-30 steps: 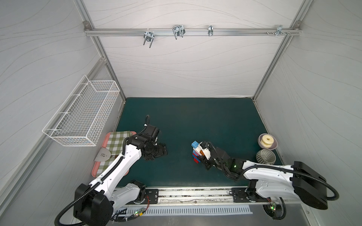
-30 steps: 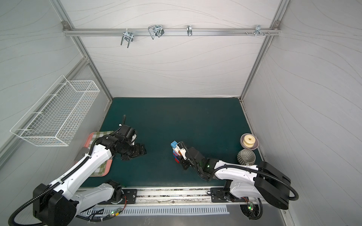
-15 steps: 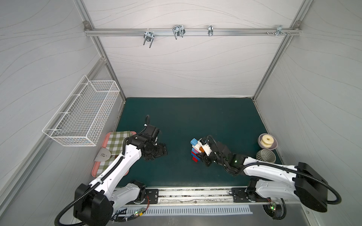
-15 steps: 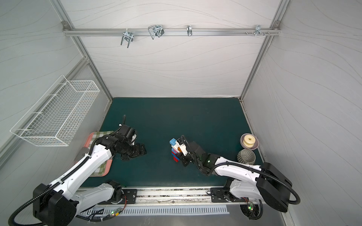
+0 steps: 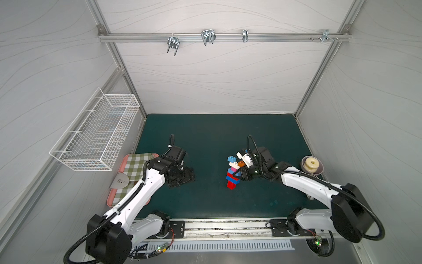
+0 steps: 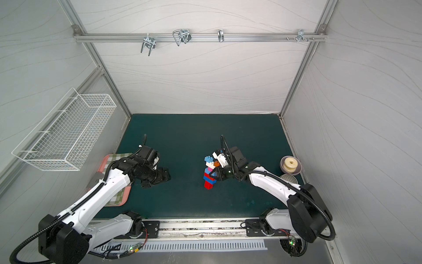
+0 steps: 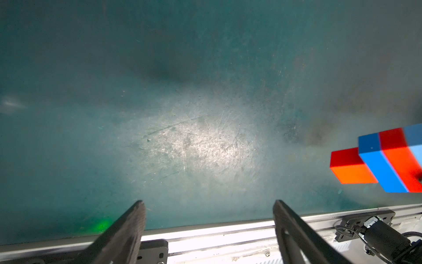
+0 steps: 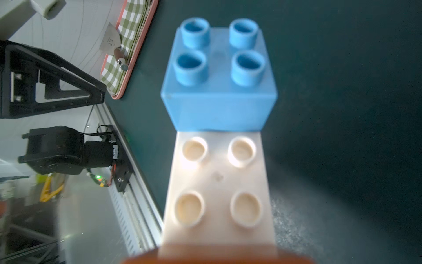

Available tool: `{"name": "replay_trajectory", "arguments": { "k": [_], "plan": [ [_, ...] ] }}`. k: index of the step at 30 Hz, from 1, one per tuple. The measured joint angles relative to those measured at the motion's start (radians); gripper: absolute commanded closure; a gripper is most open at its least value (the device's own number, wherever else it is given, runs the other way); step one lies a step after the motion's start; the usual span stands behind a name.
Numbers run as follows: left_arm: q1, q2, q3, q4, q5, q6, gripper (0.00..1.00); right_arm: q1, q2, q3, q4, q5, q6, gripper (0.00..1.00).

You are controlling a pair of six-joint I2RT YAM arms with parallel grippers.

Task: Assemble a carrot with lego
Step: Adjust the lego brick at the center of the board.

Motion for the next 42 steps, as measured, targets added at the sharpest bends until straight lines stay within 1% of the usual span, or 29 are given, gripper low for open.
{"name": "replay_trajectory", "arguments": {
  "k": [8,14,25,34,40,42],
  "plan": [
    [0.0,0.011,0.001,0.0,-0.004,-0.002,0.12,-0.04,0.119,0.061,-0.069,-0.191,0.017,0.73],
    [0.0,0.019,0.002,0.002,-0.006,-0.002,0.12,-0.062,0.213,0.103,-0.142,-0.269,0.0,0.73],
    [0.0,0.032,0.002,0.003,-0.006,-0.002,0.12,-0.084,0.317,0.14,-0.25,-0.339,-0.039,0.72],
    [0.0,0.032,0.002,0.005,-0.006,-0.003,0.12,-0.086,0.401,0.151,-0.277,-0.377,-0.066,0.7],
    [0.0,0.031,0.002,0.013,-0.006,-0.004,0.12,-0.091,0.443,0.159,-0.284,-0.391,-0.084,0.65],
    [0.0,0.031,0.002,0.014,-0.006,-0.005,0.12,-0.092,0.452,0.164,-0.291,-0.394,-0.089,0.61]
  ]
}}
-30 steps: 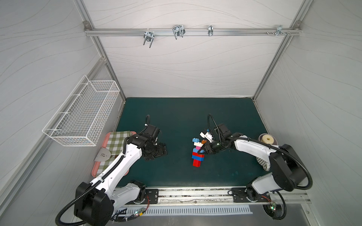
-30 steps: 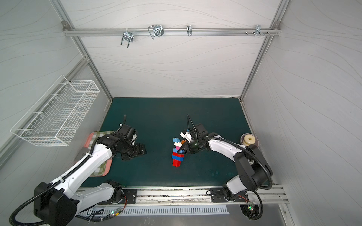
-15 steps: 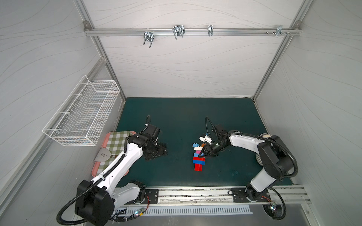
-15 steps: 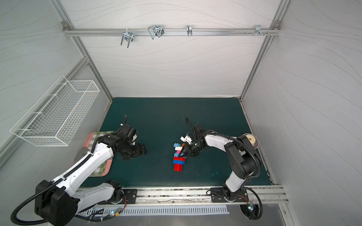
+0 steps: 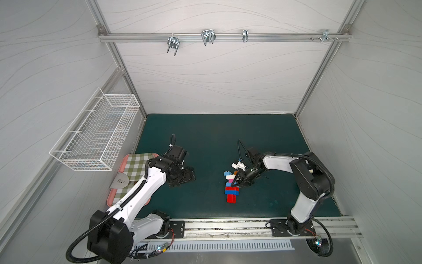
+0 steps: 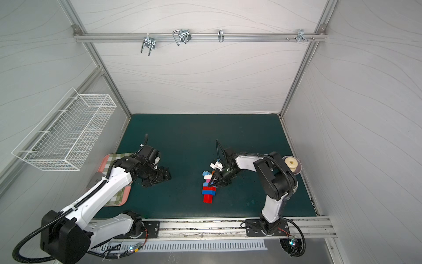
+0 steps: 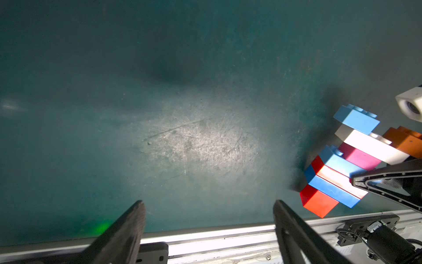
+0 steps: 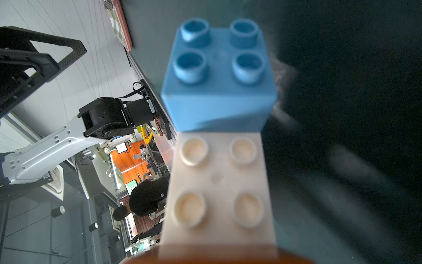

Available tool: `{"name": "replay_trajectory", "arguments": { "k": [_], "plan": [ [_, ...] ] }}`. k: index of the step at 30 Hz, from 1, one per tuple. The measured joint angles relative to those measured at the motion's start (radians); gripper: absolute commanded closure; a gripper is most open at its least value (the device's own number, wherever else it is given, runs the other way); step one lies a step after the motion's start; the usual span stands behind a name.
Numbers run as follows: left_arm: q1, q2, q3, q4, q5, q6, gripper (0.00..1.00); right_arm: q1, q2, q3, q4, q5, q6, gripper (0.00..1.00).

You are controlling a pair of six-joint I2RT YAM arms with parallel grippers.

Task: Assemble a carrot with lego
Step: Adjust the lego brick at the center of the board, then reset both arms

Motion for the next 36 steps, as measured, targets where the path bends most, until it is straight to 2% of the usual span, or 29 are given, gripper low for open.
{"name": "replay_trajectory", "arguments": {
  "k": [10,24,26,30,35,36],
  "plan": [
    [0.0,-0.004,0.0,0.0,-0.003,-0.002,0.12,-0.002,0.007,0.006,-0.021,0.001,-0.029,0.41],
    [0.0,-0.005,0.0,0.007,-0.008,-0.002,0.11,-0.047,-0.092,-0.033,-0.062,0.15,-0.005,0.31],
    [0.0,-0.005,0.007,0.006,-0.013,-0.001,0.09,-0.058,-0.117,-0.039,-0.07,0.177,0.002,0.29],
    [0.0,-0.005,0.048,0.01,-0.052,0.005,0.02,-0.082,-0.218,-0.039,-0.083,0.24,-0.005,0.16],
    [0.003,0.009,0.101,0.059,-0.145,0.042,0.01,-0.154,-0.376,0.013,-0.067,0.319,-0.045,0.01],
    [0.006,0.015,0.107,0.075,-0.167,0.052,0.01,-0.179,-0.395,0.02,-0.054,0.331,-0.056,0.01]
  ]
}}
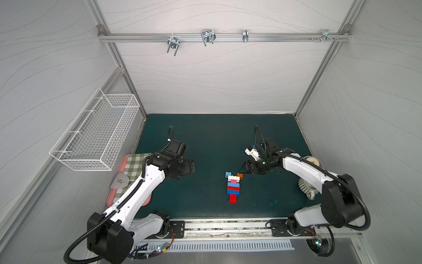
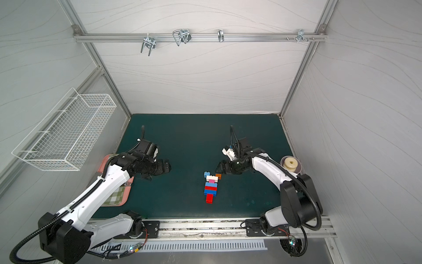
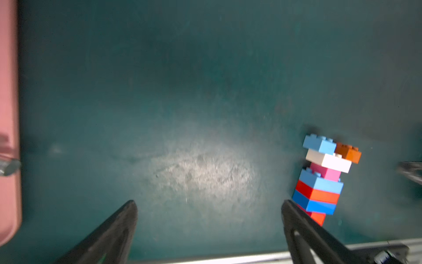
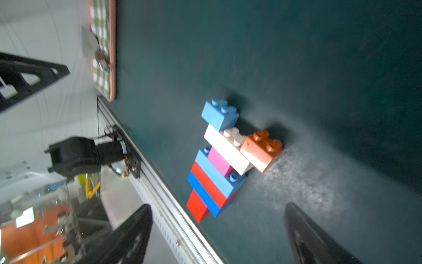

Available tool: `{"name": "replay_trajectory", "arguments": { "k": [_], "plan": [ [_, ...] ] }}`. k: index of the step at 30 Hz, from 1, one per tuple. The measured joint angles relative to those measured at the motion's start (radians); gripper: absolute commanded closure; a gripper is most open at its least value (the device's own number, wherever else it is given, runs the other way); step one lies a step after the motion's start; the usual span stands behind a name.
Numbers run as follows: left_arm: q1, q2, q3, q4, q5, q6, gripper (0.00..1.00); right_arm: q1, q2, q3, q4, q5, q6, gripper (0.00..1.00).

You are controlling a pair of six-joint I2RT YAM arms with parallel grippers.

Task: Assemble a carrot with lego
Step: Reset both arms

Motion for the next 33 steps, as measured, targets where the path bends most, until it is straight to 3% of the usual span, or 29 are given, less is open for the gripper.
{"name": "replay_trajectory", "arguments": {
  "k": [7,13,17,24,33],
  "plan": [
    [0.115,0.075,-0.011,0.213,-0.139,0.095,0.01,-0.232,-0.089,-0.038,0.178,0.127,-0.074,0.01],
    [0.231,0.068,-0.191,0.552,-0.204,0.198,0.01,-0.368,-0.183,-0.252,0.451,0.277,-0.136,0.01],
    [0.309,0.108,-0.278,0.735,-0.225,0.248,0.01,-0.435,-0.151,-0.353,0.637,0.31,-0.137,0.01],
    [0.349,0.241,-0.386,1.088,-0.25,0.333,0.01,-0.442,-0.003,-0.449,0.968,0.316,-0.145,0.01],
    [0.361,0.314,-0.446,1.352,-0.246,0.381,0.01,-0.391,0.038,-0.447,1.093,0.285,-0.203,0.01]
  ]
}}
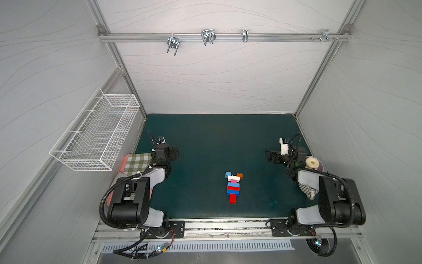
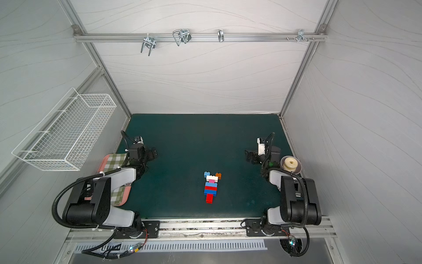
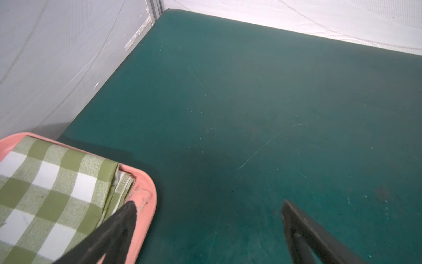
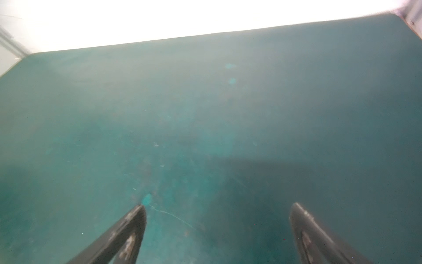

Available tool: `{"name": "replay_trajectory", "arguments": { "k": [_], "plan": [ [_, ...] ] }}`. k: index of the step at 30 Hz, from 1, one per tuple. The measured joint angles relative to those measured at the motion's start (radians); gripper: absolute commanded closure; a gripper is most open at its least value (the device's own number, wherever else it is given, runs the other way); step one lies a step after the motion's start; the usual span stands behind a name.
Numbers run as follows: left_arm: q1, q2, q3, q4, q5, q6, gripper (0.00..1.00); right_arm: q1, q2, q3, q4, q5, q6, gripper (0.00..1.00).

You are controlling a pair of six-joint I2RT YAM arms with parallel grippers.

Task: Assemble a carrot with lego
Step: Reset both arms

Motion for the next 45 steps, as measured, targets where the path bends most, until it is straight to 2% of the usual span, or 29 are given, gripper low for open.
{"name": "replay_trajectory", "arguments": {
  "k": [6,17,30,34,37,45],
  "plan": [
    [0.0,0.017,-0.003,0.056,0.0,0.006,0.01,0.108,0.029,0.004,0.06,0.009,-0.07,0.01],
    [0.003,0.017,-0.006,0.08,-0.001,0.006,0.01,0.181,0.056,-0.005,0.118,0.219,-0.098,0.01],
    [0.003,0.036,-0.006,0.087,-0.004,0.006,0.01,0.181,0.056,-0.042,0.186,0.274,-0.111,0.01],
    [0.003,0.043,-0.006,0.089,-0.004,0.006,0.01,0.117,0.117,-0.104,0.327,0.206,-0.086,0.01],
    [0.003,0.043,-0.006,0.093,-0.004,0.006,0.01,0.07,0.135,-0.135,0.34,0.168,-0.05,0.01],
    [0.003,0.044,-0.006,0.098,-0.004,0.006,0.01,0.077,0.141,-0.028,0.296,0.2,-0.015,0.01]
  ]
}}
